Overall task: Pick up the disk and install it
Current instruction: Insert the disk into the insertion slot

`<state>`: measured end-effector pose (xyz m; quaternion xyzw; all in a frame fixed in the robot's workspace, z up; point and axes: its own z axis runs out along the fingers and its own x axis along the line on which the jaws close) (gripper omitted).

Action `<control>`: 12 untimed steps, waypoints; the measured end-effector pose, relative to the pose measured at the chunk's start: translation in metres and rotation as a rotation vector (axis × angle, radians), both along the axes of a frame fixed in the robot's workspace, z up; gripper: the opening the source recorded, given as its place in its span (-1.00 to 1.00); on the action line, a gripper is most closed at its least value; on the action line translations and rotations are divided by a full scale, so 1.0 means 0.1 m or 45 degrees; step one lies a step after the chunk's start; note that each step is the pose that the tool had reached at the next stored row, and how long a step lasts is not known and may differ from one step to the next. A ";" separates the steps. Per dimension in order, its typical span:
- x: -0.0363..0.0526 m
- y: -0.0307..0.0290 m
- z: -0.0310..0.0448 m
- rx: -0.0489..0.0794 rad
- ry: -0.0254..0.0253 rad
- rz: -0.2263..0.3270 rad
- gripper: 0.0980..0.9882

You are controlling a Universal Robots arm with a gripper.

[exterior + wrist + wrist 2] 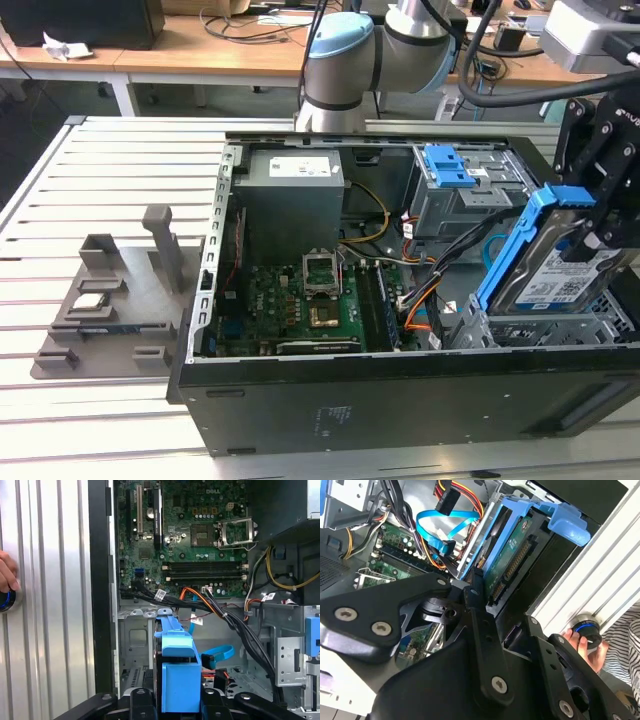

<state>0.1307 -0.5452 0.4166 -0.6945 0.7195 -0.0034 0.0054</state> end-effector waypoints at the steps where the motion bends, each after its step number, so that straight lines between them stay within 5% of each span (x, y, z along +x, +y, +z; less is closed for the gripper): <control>1: 0.000 0.000 -0.014 0.000 0.0000 0.000 -0.41; 12: 0.000 0.000 -0.138 0.000 0.0000 0.000 -0.41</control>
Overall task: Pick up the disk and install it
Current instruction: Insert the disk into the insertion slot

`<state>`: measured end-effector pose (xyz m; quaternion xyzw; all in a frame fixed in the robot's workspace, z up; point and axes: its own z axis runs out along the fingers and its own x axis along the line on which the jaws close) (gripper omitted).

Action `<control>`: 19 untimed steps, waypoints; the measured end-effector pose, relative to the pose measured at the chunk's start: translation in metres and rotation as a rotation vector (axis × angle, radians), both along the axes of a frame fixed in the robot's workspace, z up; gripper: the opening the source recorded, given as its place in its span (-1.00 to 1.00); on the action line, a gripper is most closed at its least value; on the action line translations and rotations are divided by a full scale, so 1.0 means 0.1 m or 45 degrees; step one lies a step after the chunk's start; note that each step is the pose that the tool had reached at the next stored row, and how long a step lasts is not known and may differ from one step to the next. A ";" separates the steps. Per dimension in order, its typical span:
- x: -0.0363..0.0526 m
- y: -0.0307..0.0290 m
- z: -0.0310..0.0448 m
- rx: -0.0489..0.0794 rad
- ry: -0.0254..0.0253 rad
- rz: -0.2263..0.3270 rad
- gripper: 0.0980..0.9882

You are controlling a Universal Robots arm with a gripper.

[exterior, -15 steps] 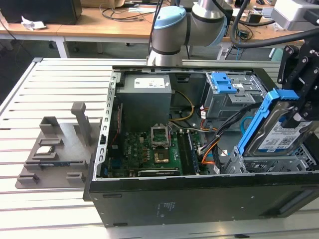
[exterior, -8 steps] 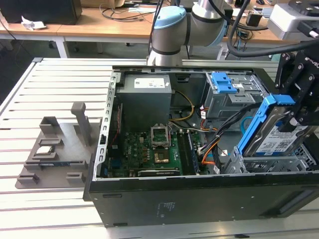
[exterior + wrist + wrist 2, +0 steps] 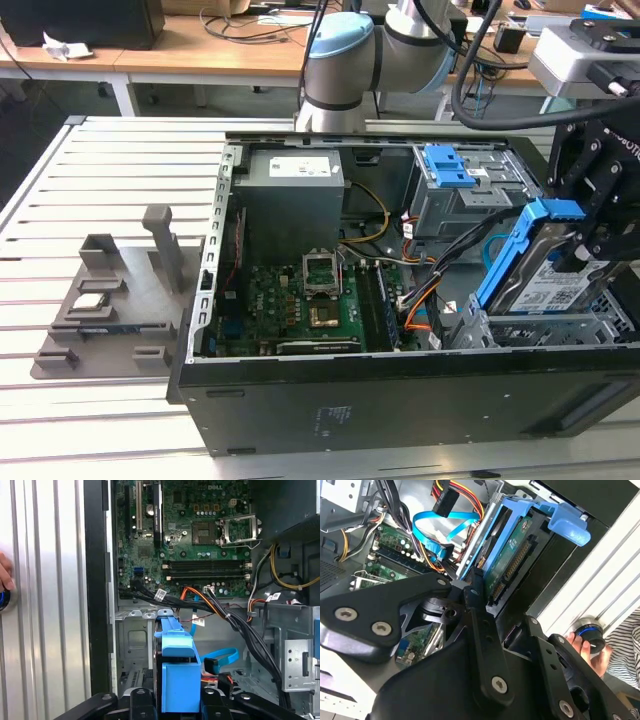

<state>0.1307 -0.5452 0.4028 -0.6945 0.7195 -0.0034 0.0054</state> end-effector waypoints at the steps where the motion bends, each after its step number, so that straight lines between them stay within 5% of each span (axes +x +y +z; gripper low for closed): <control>1: 0.000 0.000 -0.013 0.000 0.0000 0.000 -0.41; 15: 0.000 0.000 -0.063 0.000 0.0000 0.000 -0.41; 19: 0.000 0.000 -0.063 0.000 0.0000 0.000 -0.24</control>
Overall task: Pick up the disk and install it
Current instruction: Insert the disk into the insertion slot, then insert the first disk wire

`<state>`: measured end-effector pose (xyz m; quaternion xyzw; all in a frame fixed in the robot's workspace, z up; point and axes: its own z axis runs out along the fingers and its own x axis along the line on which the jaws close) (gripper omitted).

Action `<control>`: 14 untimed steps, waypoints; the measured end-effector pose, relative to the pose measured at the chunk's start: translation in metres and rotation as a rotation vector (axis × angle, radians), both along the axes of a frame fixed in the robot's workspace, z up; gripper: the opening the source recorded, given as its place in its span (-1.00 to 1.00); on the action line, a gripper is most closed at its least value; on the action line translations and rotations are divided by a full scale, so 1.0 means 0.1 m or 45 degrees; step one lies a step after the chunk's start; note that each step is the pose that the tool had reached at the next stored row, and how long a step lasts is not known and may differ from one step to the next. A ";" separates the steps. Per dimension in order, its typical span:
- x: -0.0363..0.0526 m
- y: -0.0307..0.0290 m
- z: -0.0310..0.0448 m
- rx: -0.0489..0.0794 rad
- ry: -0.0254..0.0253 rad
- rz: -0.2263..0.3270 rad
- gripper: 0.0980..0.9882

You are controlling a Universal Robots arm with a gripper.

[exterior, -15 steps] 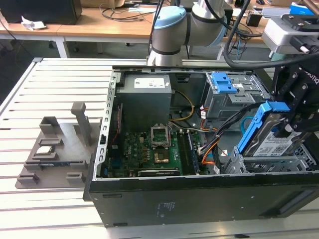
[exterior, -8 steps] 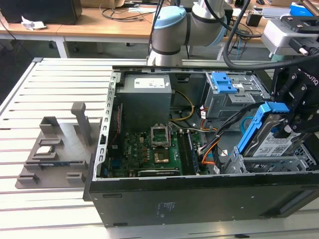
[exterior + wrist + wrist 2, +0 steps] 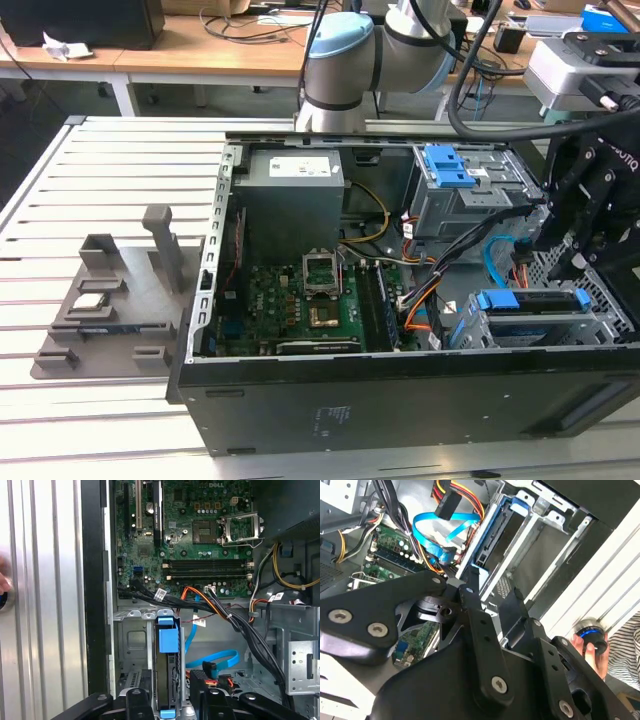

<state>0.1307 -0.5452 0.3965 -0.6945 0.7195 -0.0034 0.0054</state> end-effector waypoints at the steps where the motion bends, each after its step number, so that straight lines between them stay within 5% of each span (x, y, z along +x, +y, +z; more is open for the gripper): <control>1: 0.000 0.000 0.000 0.000 0.0000 0.000 -0.24; 3: 0.000 0.000 0.000 0.000 0.0000 0.000 -0.28; 6: 0.000 0.000 -0.001 0.000 0.0000 0.000 -0.96; 14: 0.000 0.000 -0.002 0.000 0.0000 0.000 -0.98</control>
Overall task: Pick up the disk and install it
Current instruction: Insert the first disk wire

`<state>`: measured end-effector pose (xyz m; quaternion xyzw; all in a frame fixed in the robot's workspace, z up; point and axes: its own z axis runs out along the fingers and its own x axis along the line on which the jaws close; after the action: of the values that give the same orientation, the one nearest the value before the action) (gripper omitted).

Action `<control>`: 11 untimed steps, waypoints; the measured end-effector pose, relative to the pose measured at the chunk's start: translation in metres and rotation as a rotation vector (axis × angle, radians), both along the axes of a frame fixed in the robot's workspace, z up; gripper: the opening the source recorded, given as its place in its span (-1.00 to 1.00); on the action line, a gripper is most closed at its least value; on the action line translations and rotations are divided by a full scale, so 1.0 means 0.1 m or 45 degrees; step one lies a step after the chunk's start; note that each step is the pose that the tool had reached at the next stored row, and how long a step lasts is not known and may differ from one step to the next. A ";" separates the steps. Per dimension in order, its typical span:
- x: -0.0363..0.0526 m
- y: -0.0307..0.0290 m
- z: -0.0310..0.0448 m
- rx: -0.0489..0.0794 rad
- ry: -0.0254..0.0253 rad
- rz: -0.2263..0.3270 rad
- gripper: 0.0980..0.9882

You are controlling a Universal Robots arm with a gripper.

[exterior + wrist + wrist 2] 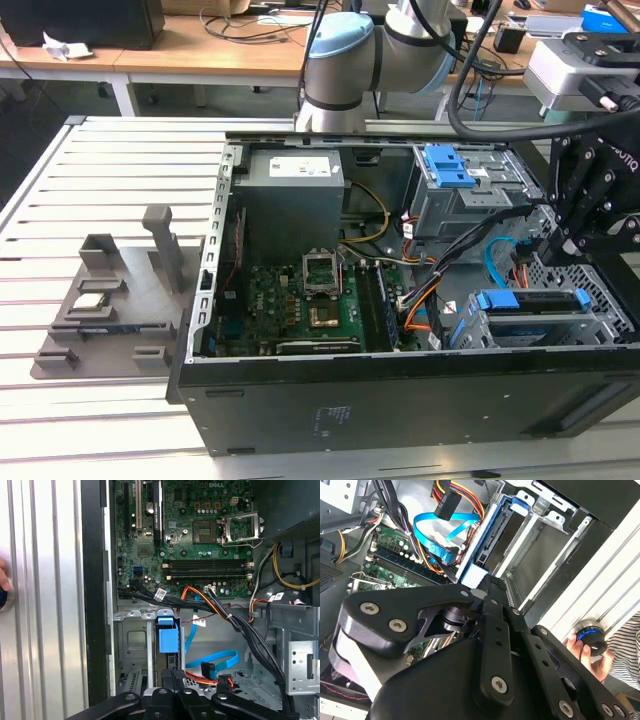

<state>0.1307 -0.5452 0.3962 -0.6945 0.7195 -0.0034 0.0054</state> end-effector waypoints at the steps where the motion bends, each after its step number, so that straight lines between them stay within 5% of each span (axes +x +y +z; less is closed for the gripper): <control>1: 0.003 0.000 -0.001 0.000 0.0000 0.000 -0.98; 11: 0.303 0.059 -0.004 -0.017 -0.0001 0.000 -0.98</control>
<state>0.1610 -0.5394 0.3958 -0.6945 0.7194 -0.0081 0.0009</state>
